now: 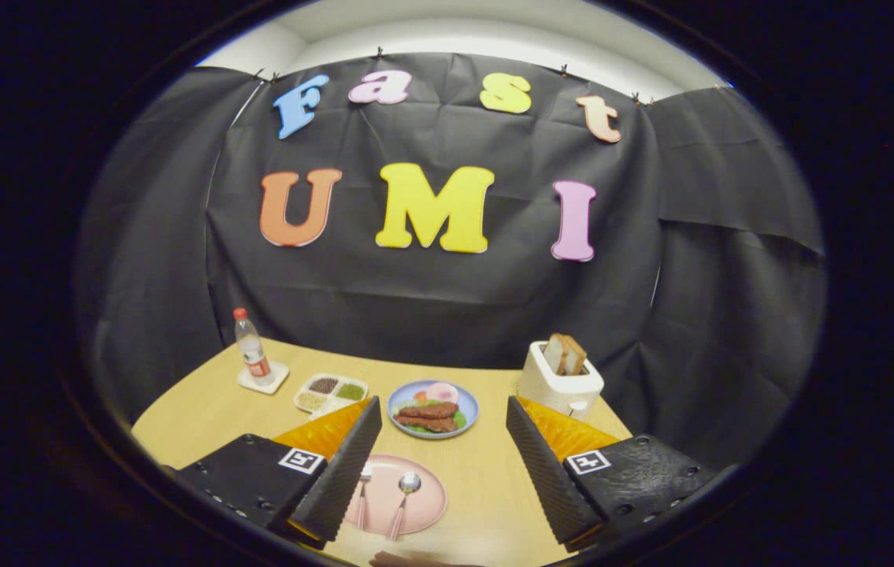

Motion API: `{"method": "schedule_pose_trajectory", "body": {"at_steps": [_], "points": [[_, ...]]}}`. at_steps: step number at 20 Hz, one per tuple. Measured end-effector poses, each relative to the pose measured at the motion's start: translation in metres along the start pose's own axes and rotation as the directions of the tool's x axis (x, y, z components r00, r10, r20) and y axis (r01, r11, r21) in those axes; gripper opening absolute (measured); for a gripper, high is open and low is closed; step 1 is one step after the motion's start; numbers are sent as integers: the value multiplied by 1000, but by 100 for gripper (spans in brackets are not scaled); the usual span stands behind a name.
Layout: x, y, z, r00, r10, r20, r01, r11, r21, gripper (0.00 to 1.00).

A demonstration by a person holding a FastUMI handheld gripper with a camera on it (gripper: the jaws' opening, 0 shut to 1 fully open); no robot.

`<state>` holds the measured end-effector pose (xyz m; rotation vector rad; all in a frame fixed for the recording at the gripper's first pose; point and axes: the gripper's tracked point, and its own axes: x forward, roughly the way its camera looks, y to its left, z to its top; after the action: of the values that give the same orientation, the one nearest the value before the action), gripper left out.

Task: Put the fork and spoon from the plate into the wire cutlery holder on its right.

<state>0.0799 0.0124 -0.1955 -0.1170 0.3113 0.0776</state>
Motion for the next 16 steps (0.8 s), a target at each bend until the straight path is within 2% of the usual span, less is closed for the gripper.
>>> {"method": "schedule_pose_trajectory", "body": {"at_steps": [3, 8, 9, 10, 13, 16], "points": [[29, 14, -64, 991, 0, -134, -1, 1000, -6, 96], [58, 39, -150, 939, 25, -344, -15, 999, 30, 95], [61, 45, -162, 928, 29, -372, -20, 999, 29, 93], [64, 46, -171, 918, 24, -397, -15, 1000, 26, 87], [73, 56, -204, 880, 41, -473, -20, 999, 49, 82], [78, 60, -227, 847, 46, -529, -12, 998, 67, 67]]}}
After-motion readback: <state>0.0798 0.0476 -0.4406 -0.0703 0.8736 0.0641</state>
